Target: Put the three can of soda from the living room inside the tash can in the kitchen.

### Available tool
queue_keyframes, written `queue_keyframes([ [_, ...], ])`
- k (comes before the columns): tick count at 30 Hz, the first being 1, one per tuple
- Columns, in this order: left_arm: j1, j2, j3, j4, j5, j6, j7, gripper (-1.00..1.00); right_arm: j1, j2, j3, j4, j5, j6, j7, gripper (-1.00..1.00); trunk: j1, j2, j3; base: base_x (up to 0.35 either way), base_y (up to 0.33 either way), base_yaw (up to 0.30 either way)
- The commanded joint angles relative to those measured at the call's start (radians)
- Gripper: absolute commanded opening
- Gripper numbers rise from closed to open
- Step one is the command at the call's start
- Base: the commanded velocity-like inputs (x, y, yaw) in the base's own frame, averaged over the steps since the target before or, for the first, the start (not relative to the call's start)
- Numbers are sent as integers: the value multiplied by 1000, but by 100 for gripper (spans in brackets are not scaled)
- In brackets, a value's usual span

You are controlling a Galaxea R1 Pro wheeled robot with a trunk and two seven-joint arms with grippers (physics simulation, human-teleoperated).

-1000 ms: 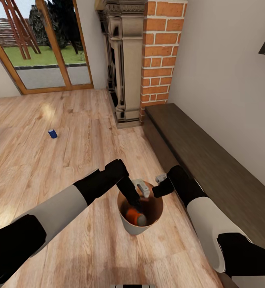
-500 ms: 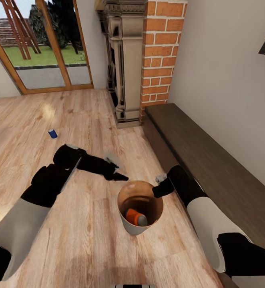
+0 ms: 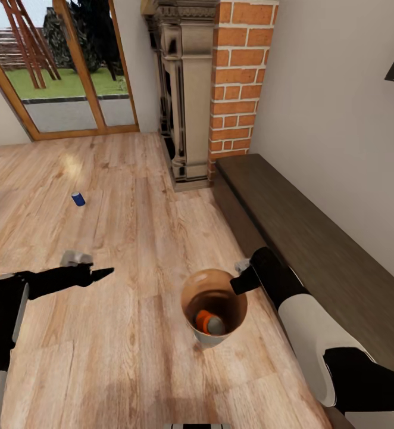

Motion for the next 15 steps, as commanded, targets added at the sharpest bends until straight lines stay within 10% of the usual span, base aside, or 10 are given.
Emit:
queue_keyframes([
  [1,64,-2,8,27,5,-58,56,100,2,0,-2,-1,-1,4,-53,-100,0,0,0,0,63,0],
  [15,193,-18,29,476,54,-647,272,100,26,-3,-63,-7,-4,4,-176,-100,0,0,0,-63,194,0],
])
